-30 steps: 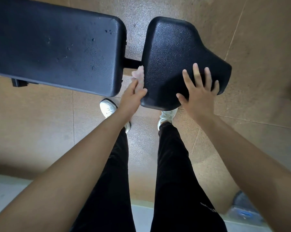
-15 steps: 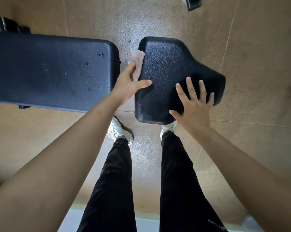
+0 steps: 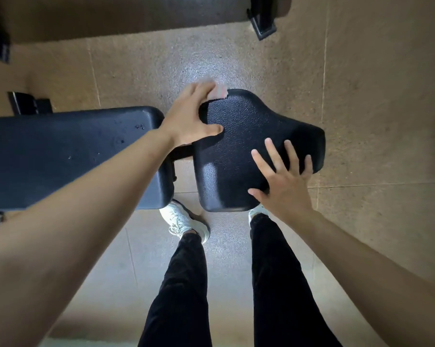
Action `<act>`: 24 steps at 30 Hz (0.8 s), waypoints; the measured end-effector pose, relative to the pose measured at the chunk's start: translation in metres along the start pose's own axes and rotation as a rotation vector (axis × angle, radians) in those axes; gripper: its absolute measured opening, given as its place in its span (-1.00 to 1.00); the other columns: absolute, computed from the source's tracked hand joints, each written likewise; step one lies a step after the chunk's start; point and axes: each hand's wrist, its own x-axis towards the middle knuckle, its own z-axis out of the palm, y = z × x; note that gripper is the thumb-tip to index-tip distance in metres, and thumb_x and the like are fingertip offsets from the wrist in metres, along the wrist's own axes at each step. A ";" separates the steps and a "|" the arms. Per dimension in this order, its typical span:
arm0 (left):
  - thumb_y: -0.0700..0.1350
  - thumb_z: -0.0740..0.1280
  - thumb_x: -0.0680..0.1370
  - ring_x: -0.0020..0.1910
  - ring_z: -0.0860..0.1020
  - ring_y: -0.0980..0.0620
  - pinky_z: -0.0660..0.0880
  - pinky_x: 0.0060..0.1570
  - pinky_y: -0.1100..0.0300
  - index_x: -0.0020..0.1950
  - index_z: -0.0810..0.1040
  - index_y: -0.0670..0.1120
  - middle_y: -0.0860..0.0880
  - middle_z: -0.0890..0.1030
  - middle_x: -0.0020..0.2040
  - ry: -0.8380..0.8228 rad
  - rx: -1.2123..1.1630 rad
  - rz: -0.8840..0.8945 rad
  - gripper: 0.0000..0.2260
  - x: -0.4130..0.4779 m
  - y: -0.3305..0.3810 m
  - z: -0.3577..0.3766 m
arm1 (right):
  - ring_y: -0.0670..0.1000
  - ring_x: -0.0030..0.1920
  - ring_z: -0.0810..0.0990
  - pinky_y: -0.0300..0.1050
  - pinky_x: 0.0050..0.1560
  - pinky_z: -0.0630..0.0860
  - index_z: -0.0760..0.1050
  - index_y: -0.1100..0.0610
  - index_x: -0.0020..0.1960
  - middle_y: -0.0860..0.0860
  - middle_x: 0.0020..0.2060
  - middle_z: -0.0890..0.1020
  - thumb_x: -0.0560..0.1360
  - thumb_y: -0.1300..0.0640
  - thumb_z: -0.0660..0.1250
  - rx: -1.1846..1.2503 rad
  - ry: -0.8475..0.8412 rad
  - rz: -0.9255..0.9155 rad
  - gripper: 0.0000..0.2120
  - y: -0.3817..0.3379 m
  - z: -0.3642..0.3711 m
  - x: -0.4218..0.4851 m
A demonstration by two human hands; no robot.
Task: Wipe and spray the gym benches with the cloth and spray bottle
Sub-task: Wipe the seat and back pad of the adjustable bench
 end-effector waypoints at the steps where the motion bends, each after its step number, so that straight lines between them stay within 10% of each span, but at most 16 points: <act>1: 0.26 0.46 0.25 0.39 0.42 -0.10 0.41 0.39 -0.06 0.57 0.32 0.07 -0.06 0.39 0.40 -0.018 0.075 0.027 -0.10 0.003 0.002 -0.002 | 0.21 0.62 -0.05 0.52 0.45 0.01 0.09 -0.22 0.61 -0.12 0.65 -0.02 0.34 -0.29 0.50 0.006 -0.005 0.002 -0.04 0.000 0.000 0.000; 10: 0.44 0.26 0.29 0.46 0.34 -0.22 0.20 0.42 -0.20 0.60 0.26 0.07 -0.06 0.38 0.50 -0.051 0.507 0.207 -0.08 0.021 0.042 0.019 | 0.17 0.61 0.06 0.48 0.47 0.02 0.27 -0.14 0.57 -0.09 0.63 0.13 0.36 -0.26 0.50 0.028 0.097 -0.039 -0.15 0.007 0.005 -0.002; 15: 0.42 0.25 0.32 0.53 0.25 -0.31 0.05 0.50 -0.37 0.50 0.43 0.09 -0.04 0.41 0.52 -0.123 0.673 0.413 -0.20 0.027 0.072 0.053 | 0.18 0.38 0.47 0.23 0.39 0.35 0.62 0.15 0.23 0.11 0.38 0.54 0.43 0.13 0.51 0.243 0.432 -0.118 -0.62 0.033 0.016 -0.009; 24: 0.21 0.34 0.37 0.63 0.14 -0.23 0.07 0.52 -0.29 0.56 0.40 0.07 -0.03 0.28 0.63 -0.007 0.504 0.557 -0.26 -0.012 0.076 0.091 | 0.13 0.09 0.59 0.01 0.15 0.53 0.61 0.19 0.15 0.11 0.09 0.64 0.44 0.19 0.37 0.545 0.501 0.093 -0.72 0.064 -0.051 0.053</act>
